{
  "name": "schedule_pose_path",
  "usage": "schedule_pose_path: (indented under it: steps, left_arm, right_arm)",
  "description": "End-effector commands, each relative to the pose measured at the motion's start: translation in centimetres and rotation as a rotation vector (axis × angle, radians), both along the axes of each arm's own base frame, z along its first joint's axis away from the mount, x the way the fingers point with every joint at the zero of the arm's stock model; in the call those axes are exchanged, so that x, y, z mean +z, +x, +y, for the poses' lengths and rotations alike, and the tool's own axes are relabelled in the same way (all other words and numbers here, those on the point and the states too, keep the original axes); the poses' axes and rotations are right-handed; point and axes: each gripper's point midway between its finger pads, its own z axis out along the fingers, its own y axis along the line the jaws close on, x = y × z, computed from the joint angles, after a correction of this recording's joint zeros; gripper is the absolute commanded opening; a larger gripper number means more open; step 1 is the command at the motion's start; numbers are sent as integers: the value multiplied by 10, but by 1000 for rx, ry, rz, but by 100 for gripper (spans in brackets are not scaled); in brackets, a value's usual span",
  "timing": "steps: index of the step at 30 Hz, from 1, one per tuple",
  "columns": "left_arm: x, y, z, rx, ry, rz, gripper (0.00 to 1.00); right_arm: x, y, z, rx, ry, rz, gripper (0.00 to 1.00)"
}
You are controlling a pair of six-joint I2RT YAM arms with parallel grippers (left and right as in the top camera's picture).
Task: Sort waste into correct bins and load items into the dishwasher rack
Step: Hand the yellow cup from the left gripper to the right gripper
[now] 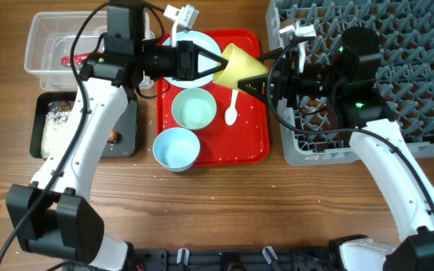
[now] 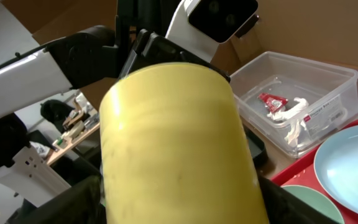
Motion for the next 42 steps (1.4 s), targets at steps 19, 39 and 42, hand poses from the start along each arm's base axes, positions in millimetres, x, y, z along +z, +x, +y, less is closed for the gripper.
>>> schedule_pose_path:
  steps: [19, 39, 42]
  left_arm:
    - [3, 4, -8, 13, 3, -2, 4]
    - [-8, 13, -9, 34, 17, 28, 4]
    - [-8, 13, -9, 34, 16, 25, 10]
  right_arm:
    - [-13, -5, 2, 26, -35, -5, 90]
    - [-1, 1, -6, 18, -8, -57, 62]
    - [-1, 1, -7, 17, -8, -58, 60]
